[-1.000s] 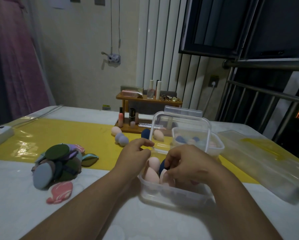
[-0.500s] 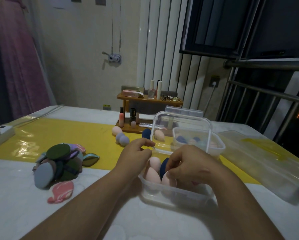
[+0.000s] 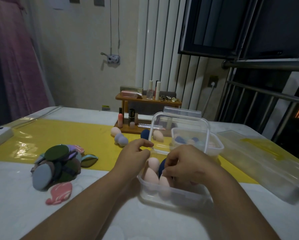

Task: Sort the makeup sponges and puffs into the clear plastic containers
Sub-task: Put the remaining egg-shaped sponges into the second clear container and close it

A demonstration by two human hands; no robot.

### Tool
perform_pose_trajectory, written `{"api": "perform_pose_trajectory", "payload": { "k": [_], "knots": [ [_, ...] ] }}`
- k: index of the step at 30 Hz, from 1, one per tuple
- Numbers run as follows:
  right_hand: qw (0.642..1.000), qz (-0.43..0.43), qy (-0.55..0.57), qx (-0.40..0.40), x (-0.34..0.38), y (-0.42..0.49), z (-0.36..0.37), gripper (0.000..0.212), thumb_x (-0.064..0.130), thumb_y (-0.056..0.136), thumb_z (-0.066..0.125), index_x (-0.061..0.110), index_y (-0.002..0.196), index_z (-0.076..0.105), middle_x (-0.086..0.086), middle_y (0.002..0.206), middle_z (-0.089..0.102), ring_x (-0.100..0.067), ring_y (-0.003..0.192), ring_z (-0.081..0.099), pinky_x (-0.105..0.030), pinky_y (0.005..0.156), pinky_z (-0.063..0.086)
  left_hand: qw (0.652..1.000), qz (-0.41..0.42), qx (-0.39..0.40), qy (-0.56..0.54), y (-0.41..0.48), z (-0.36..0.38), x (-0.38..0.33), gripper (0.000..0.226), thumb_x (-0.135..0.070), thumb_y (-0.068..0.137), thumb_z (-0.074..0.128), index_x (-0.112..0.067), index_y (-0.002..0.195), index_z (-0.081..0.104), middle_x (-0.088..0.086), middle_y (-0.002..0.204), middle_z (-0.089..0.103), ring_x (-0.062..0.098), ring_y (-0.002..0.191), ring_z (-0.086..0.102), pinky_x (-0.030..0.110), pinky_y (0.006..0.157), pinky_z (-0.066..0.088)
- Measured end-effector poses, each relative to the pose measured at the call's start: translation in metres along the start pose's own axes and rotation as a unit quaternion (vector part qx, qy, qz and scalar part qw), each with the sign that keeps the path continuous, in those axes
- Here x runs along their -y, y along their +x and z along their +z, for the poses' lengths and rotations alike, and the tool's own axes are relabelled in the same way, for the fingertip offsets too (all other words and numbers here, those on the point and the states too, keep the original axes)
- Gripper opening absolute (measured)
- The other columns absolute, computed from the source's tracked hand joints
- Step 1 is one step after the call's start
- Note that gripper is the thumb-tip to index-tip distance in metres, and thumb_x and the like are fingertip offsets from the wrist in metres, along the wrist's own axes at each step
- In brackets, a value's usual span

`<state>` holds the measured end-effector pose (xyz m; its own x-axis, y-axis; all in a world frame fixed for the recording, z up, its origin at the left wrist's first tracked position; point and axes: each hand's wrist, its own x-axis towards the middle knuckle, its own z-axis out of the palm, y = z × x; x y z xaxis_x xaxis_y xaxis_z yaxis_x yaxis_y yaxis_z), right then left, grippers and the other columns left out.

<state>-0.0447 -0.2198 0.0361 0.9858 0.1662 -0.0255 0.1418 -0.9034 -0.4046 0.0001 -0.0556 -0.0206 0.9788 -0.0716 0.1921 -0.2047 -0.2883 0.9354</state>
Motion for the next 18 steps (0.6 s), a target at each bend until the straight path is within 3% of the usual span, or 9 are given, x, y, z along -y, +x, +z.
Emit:
{"api": "perform_pose_trajectory", "payload": {
  "k": [4,8,12,15,18],
  "knots": [
    [1.000,0.002,0.026,-0.007,-0.002,0.002,0.001,0.007,0.031,0.085,0.073,0.026,0.080,0.074,0.010,0.074,0.067,-0.003,0.058,0.055,-0.019,0.047,0.041,1.000,0.005,-0.001,0.004,0.001,0.000,0.002,0.032,-0.011,0.080,0.052,-0.037,0.092,0.066,-0.012,0.098,0.067,0.015,0.091,0.065,0.042,0.085,0.052],
    [0.998,0.001,0.052,-0.042,-0.004,0.003,0.001,0.011,0.029,0.089,0.066,0.025,0.081,0.073,0.011,0.071,0.063,-0.004,0.057,0.054,-0.018,0.047,0.040,1.000,0.007,0.002,0.000,0.001,-0.001,0.001,0.029,-0.014,0.078,0.052,-0.037,0.091,0.065,-0.015,0.101,0.066,0.014,0.093,0.064,0.043,0.087,0.053],
    [0.987,-0.013,0.036,-0.154,-0.008,0.009,0.005,0.011,0.027,0.089,0.061,0.033,0.085,0.070,0.012,0.092,0.066,-0.009,0.083,0.059,-0.027,0.068,0.049,1.000,0.013,-0.001,0.010,0.001,0.000,0.003,0.018,-0.018,0.078,0.054,-0.030,0.091,0.057,-0.005,0.095,0.063,0.024,0.088,0.061,0.048,0.082,0.051],
    [0.988,0.017,0.032,-0.153,-0.010,0.013,0.010,0.017,0.026,0.090,0.058,0.032,0.097,0.072,0.010,0.092,0.061,-0.011,0.077,0.055,-0.022,0.056,0.039,0.999,0.024,-0.010,0.022,0.004,-0.001,0.005,0.017,-0.023,0.072,0.052,-0.028,0.088,0.051,0.005,0.093,0.061,0.031,0.086,0.058,0.051,0.078,0.049],
    [0.989,0.026,0.035,-0.138,-0.013,0.016,0.012,0.023,0.023,0.089,0.056,0.031,0.102,0.073,0.008,0.097,0.064,-0.012,0.078,0.056,-0.020,0.053,0.036,0.999,0.024,-0.035,0.023,0.011,-0.003,0.012,0.018,-0.010,0.085,0.053,-0.026,0.094,0.052,-0.004,0.097,0.058,0.023,0.087,0.055,0.045,0.079,0.049]
  ]
}}
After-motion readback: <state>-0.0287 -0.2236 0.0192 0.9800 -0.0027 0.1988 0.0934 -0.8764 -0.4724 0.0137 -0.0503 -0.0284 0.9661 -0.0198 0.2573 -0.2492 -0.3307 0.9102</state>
